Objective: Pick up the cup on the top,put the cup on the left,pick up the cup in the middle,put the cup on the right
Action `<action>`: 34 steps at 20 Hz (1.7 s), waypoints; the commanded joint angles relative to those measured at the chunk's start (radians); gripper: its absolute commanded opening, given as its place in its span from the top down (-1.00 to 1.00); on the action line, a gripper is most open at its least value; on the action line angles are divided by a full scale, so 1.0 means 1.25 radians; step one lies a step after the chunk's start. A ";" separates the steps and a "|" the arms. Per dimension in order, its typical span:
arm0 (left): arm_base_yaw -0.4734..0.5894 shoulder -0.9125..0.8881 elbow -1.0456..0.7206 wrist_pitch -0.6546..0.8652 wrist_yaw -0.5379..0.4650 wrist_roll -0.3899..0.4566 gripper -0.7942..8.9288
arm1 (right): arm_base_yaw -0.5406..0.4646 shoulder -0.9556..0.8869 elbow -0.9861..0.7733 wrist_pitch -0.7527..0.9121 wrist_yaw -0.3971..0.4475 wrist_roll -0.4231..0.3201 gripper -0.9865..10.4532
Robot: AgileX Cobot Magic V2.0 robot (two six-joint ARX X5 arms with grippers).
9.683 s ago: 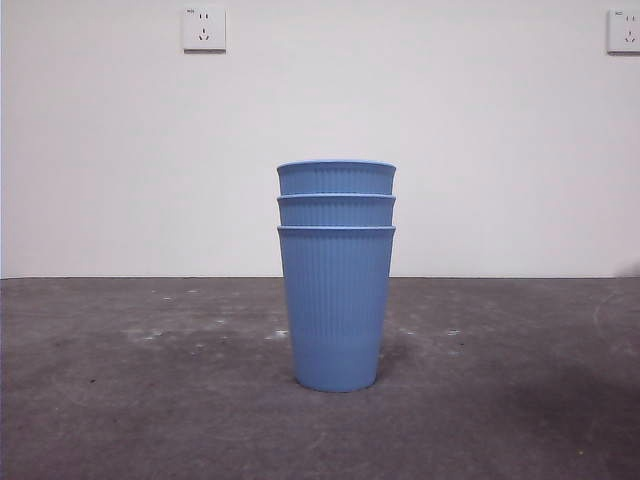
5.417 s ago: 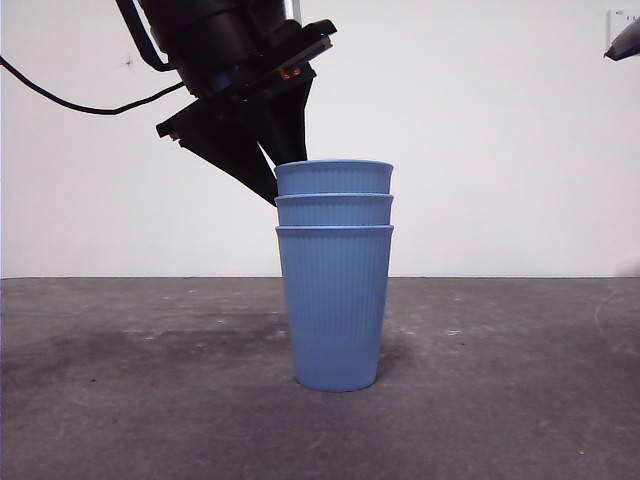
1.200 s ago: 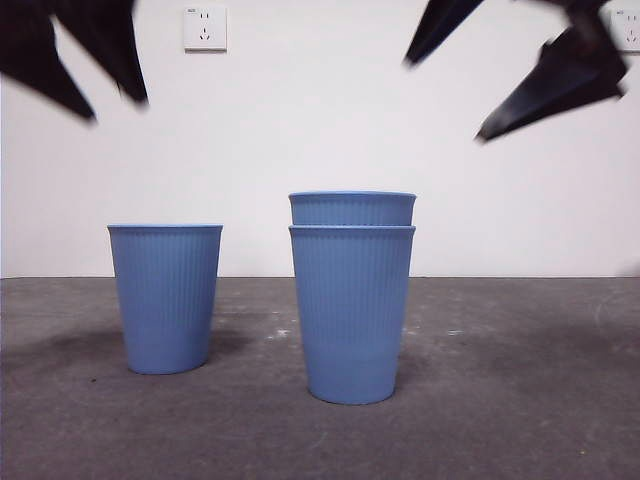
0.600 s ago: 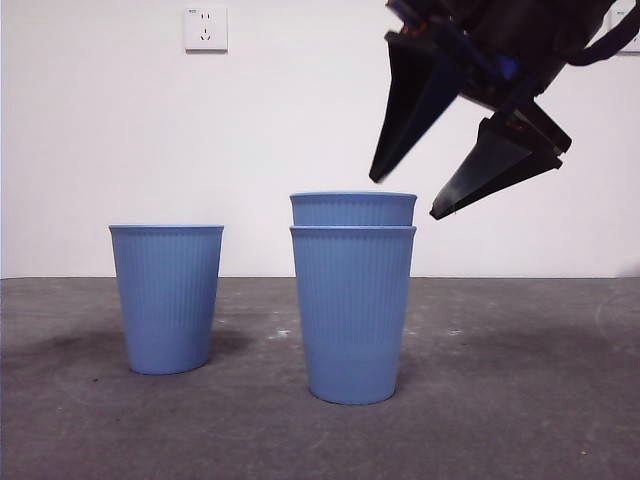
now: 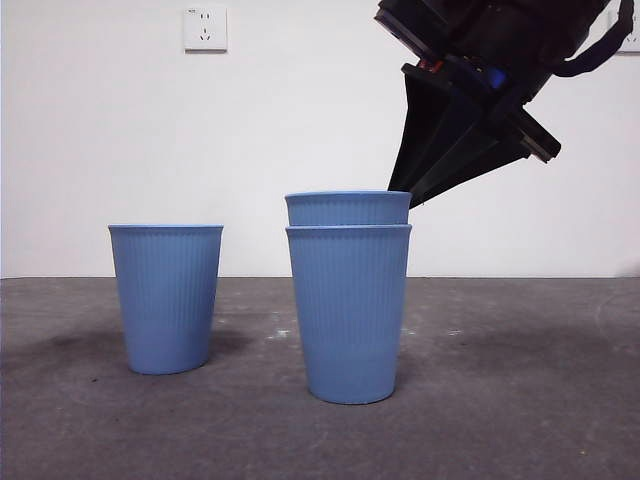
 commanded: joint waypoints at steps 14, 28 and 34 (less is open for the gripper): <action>-0.002 -0.001 0.000 -0.002 -0.002 -0.002 0.17 | 0.001 -0.034 0.021 0.038 0.024 0.020 0.85; -0.002 -0.001 0.000 -0.002 -0.001 0.004 0.17 | -0.029 -0.169 0.230 -0.157 0.145 -0.024 0.85; -0.002 -0.001 0.000 -0.006 -0.001 0.004 0.17 | -0.227 -0.132 0.213 -0.233 0.066 -0.071 0.85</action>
